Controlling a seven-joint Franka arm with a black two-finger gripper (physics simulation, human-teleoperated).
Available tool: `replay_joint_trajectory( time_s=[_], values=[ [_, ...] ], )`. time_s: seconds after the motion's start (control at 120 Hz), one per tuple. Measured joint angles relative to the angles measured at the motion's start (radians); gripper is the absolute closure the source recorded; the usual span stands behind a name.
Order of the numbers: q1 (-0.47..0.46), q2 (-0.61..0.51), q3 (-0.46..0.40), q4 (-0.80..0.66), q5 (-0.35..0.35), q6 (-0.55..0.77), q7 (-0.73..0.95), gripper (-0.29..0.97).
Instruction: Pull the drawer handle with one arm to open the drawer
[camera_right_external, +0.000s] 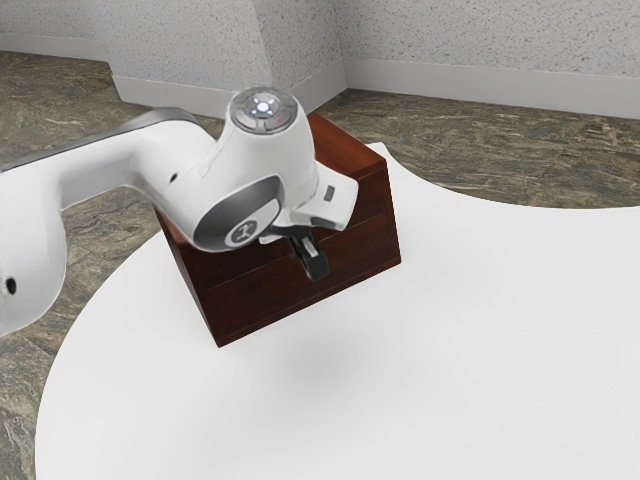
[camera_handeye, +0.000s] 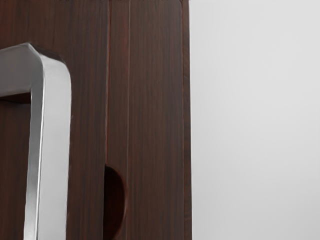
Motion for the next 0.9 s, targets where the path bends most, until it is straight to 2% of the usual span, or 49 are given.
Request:
replay_joint_trajectory(
  time_s=[0.533,0.9],
  values=[
    [0.003,0.05,0.001,0.037,-0.002,0.001,0.007,0.0],
    [0.002,0.027,-0.003,0.001,-0.002,0.0,0.008,-0.01]
  ],
)
